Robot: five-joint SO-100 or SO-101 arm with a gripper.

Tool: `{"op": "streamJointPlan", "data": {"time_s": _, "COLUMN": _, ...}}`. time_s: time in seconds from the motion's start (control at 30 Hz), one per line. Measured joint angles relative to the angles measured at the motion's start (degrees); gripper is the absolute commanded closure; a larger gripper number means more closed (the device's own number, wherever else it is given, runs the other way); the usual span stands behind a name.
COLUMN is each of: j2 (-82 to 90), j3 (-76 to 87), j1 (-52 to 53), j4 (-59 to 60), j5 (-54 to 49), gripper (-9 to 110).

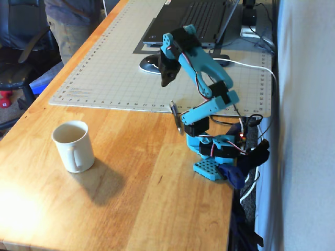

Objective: Grasp a pen and put it in a mug.

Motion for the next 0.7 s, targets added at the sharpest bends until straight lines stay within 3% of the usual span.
{"op": "streamJointPlan", "data": {"time_s": 0.4, "j2": -2.5, "j3": 0.0, "j1": 2.3, "j4": -9.1, "j5": 47.3, "gripper": 100}}
{"op": "streamJointPlan", "data": {"time_s": 0.7, "j2": -5.6, "j3": 0.0, "j1": 5.0, "j4": -17.9, "j5": 54.1, "gripper": 86}}
